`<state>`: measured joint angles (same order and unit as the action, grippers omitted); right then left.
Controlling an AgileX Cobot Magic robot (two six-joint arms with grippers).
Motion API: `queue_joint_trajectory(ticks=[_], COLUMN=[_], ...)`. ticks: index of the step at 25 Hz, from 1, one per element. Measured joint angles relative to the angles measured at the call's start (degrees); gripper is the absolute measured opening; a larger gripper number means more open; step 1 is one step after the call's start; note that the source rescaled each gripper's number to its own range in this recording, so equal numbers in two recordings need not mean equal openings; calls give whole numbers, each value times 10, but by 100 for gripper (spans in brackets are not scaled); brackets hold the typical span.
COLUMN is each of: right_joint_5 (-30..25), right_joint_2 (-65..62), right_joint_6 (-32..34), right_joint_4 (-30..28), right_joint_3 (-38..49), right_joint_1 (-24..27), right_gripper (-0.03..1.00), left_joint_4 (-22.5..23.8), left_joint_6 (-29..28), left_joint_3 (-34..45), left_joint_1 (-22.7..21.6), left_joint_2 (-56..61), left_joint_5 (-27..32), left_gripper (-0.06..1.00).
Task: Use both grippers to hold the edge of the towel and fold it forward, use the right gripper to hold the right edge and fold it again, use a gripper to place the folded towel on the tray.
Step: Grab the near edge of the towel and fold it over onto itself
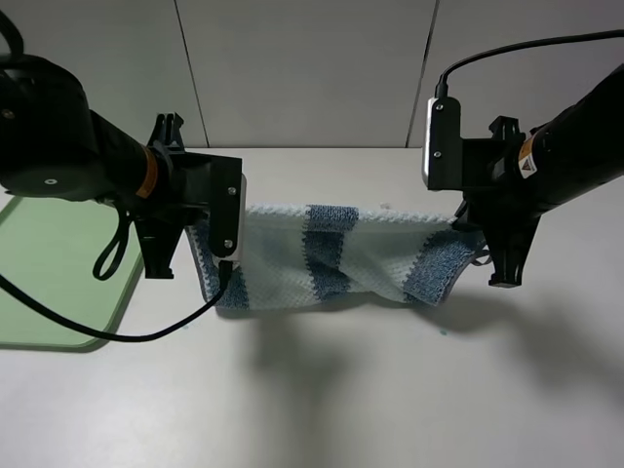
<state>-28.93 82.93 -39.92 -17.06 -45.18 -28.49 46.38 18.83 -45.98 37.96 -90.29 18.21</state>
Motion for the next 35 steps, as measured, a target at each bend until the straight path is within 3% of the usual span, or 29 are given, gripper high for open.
queue_joint_trajectory(ticks=[14, 26, 35], right_joint_5=[-11, 42, 58], right_joint_2=[98, 128, 134], right_joint_6=[-26, -34, -34], right_joint_4=[-8, -13, -15], right_joint_3=[-70, -74, -74], right_joint_1=[3, 35, 35], right_gripper=[0, 0, 0], left_joint_4=[37, 43, 44], left_joint_6=[0, 0, 0], left_joint_3=[-53, -72, -72], left_joint_1=[-13, -48, -51], left_joint_2=[-106, -113, -113], left_joint_5=[18, -38, -35], left_gripper=[0, 0, 0])
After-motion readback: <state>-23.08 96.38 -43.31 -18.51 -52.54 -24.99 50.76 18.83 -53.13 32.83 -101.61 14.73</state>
